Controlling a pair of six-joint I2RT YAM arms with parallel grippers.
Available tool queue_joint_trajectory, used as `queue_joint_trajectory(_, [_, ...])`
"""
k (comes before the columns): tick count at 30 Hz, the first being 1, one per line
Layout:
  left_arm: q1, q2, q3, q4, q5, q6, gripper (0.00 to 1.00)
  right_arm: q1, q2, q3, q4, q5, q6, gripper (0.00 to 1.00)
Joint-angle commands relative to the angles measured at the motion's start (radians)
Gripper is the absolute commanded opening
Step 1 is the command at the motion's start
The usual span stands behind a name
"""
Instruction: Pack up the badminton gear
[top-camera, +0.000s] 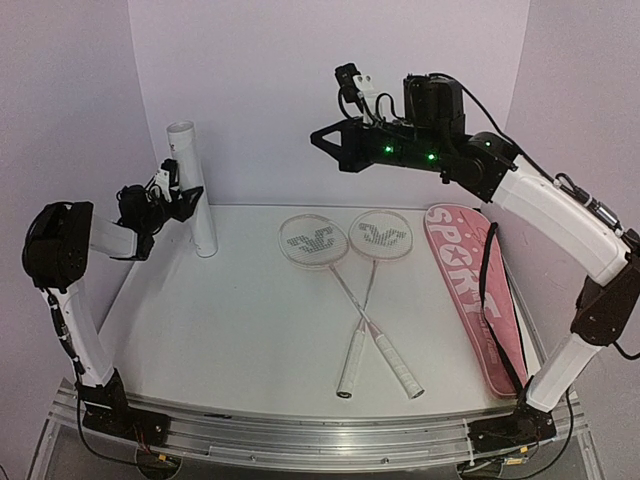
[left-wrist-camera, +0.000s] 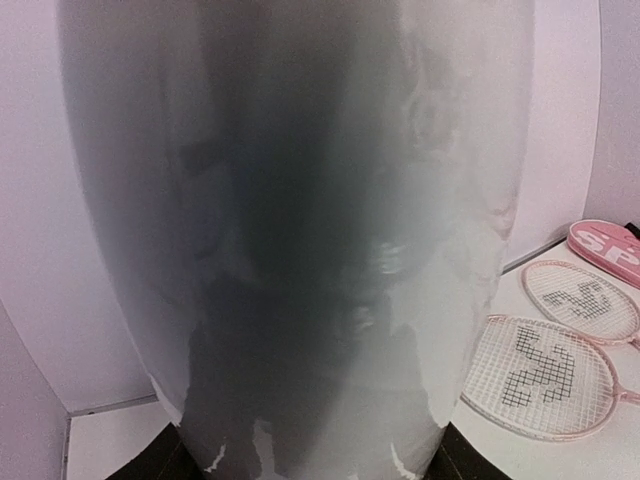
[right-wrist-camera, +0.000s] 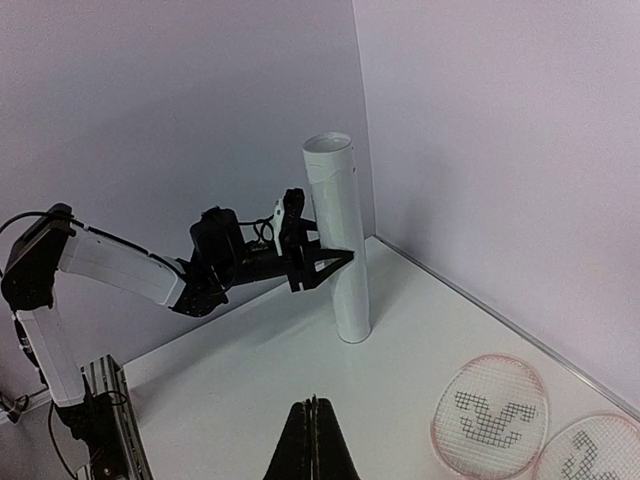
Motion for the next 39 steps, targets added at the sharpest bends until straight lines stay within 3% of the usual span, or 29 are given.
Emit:
queue_joint_trajectory(1, [0.007,0.009,-0.023,0.060,0.051,-0.032,0.38,-0.003,0.009,0.045,0.034,-0.024,0.005,0.00])
queue_joint_trajectory(5, [0.037,-0.009,-0.044,0.053,0.074,-0.083,0.55,-0.005,0.010,0.050,0.032,-0.023,0.004,0.00])
queue_joint_trajectory(14, [0.045,-0.033,-0.052,0.035,0.179,-0.012,0.98,-0.009,0.019,0.066,0.029,-0.035,0.006,0.00])
queue_joint_trajectory(19, [0.047,-0.048,-0.044,0.002,0.158,-0.007,1.00,-0.021,0.013,0.054,0.015,0.025,0.039,0.00])
queue_joint_trajectory(23, [0.054,-0.088,-0.066,-0.055,0.134,0.007,1.00,-0.095,-0.002,0.003,-0.062,0.147,0.129,0.12])
queue_joint_trajectory(30, [0.055,-0.197,-0.074,-0.323,0.073,0.019,1.00,-0.334,-0.034,-0.182,-0.371,0.362,0.345,0.58])
queue_joint_trajectory(33, [0.055,-0.225,-0.045,-0.495,0.029,-0.010,1.00,-0.496,-0.034,-0.284,-0.533,0.371,0.442,0.74])
queue_joint_trajectory(39, [0.054,-0.295,-0.057,-0.637,-0.014,-0.077,1.00,-0.794,0.008,-0.501,-0.607,0.249,0.444,0.82])
